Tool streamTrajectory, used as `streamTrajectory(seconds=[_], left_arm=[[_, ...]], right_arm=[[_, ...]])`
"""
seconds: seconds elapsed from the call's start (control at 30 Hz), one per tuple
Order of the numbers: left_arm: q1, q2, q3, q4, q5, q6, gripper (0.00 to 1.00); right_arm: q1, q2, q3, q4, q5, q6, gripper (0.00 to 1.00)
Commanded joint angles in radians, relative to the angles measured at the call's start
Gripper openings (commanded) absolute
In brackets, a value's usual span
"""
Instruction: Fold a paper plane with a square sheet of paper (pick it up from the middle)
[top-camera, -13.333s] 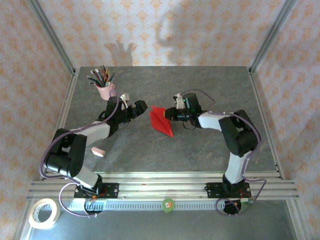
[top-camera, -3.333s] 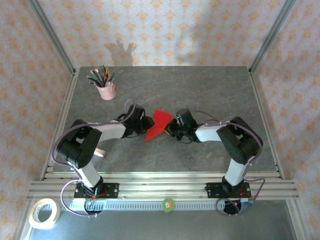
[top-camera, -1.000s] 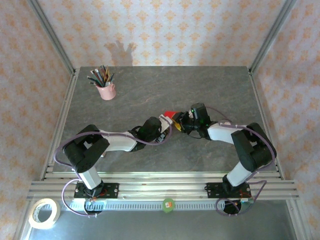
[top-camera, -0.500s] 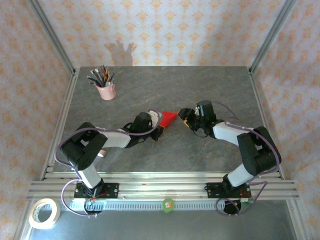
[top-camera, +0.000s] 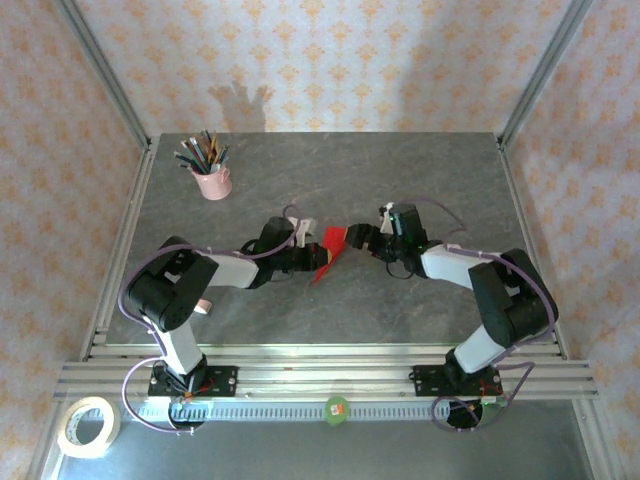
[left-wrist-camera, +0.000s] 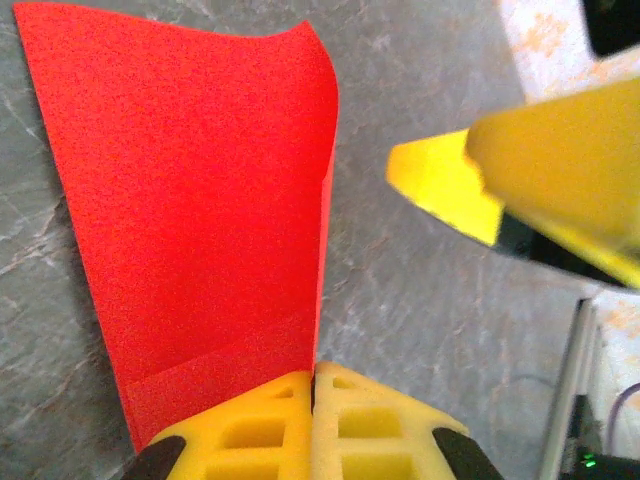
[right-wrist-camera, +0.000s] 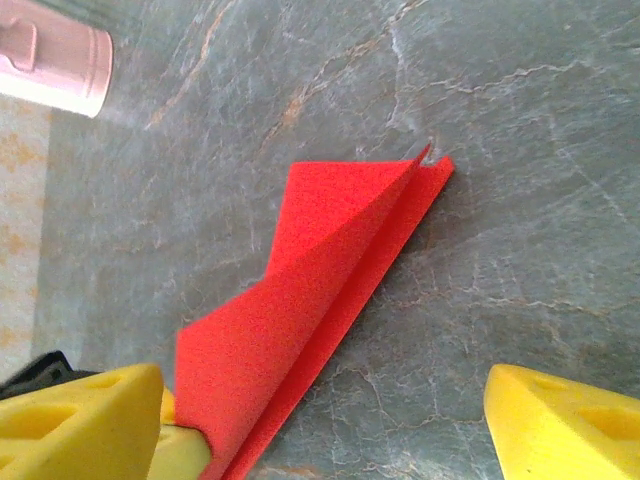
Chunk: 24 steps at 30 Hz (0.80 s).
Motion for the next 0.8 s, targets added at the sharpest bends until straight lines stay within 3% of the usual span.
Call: streamTrajectory(seconds=[0.0,0.27,0.77], left_arm=[[0.013,0.013,-0.019,0.106,0.06,-0.133,0.0],[0.039,0.052,-0.063,0.22,0.08,-0.275,0.0],[0.066,0.108,-0.074,0.264,0.098,-0.385,0.0]], right_arm=[[0.024,0.029,0.021,0.002,0.022,-0.084,0.83],[0.052,0.096,0.072,-0.023,0.027,-0.119,0.84],[0.082,0.189,0.16,-0.111,0.091,-0.107,0.84]])
